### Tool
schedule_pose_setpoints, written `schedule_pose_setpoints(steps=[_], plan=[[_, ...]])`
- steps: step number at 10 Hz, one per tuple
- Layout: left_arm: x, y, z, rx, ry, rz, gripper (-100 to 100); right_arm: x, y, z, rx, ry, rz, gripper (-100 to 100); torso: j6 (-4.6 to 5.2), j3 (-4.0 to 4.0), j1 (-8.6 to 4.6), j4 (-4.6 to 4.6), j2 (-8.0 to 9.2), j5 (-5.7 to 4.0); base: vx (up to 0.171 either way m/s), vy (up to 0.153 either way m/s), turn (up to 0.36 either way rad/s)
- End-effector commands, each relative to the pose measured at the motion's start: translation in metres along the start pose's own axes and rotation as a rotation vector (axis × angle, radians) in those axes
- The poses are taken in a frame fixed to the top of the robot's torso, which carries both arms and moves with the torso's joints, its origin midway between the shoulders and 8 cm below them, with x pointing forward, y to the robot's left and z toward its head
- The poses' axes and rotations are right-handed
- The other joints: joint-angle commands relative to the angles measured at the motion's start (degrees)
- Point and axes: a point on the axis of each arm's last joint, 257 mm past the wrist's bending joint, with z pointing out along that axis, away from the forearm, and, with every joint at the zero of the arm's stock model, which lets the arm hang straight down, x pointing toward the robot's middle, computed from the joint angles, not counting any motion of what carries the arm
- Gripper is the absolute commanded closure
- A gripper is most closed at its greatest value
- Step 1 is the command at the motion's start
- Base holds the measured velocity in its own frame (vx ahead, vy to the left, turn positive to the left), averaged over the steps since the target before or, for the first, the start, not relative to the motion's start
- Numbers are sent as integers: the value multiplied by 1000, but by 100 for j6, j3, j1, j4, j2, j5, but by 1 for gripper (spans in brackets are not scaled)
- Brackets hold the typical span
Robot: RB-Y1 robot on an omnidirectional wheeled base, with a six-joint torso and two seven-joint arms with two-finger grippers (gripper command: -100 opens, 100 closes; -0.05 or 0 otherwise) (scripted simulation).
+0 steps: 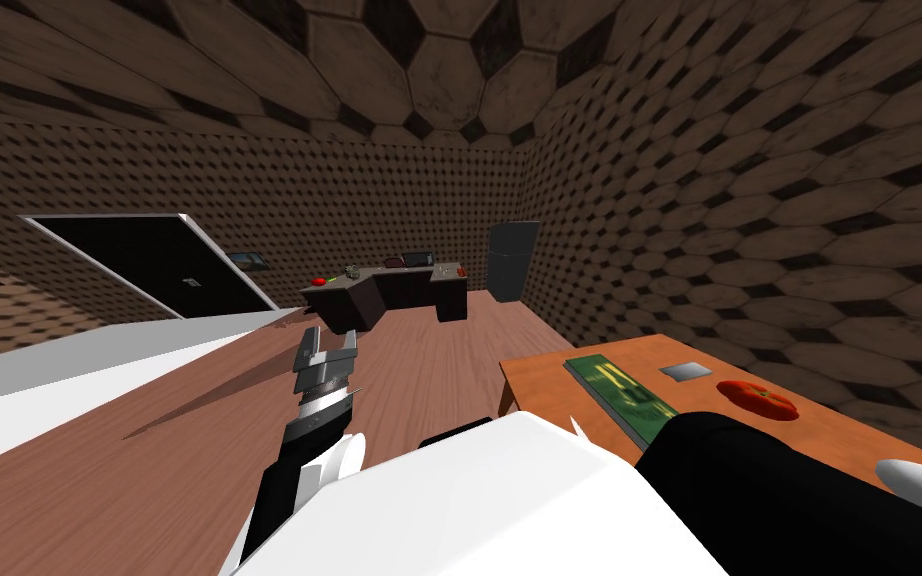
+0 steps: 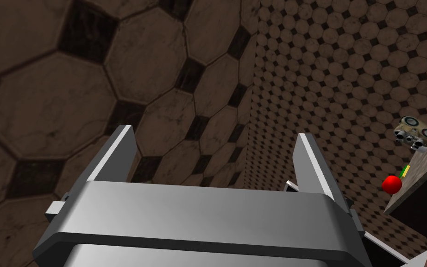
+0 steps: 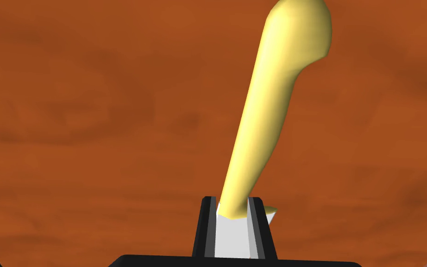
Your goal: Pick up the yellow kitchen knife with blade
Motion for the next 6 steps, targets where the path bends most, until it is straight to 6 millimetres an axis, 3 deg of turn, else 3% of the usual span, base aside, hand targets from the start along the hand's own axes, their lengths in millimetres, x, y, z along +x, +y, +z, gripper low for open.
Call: schedule_pose_setpoints(steps=[1,2,4,5,6], plan=[[0,0,0,0,0,0,0,0,0,0,0,0,0,0,0,0,0,0,0,0,0,0,0],[0,0,0,0,0,0,0,-2,-7,-8,4,3,-7,100,0,0,0,0,0,0,4,31,-68],[0,0,0,0,0,0,0,-6,-17,-22,2,6,-20,100,3,-2,13,-2,-2,4,14,54,-75],[0,0,0,0,0,0,0,-4,-14,-18,4,5,-16,100,3,-2,15,-2,-3,5,3,23,-17],[0,0,0,0,0,0,0,-4,-15,-19,4,6,-16,0,1,-1,5,-1,-1,0,0,5,1]])
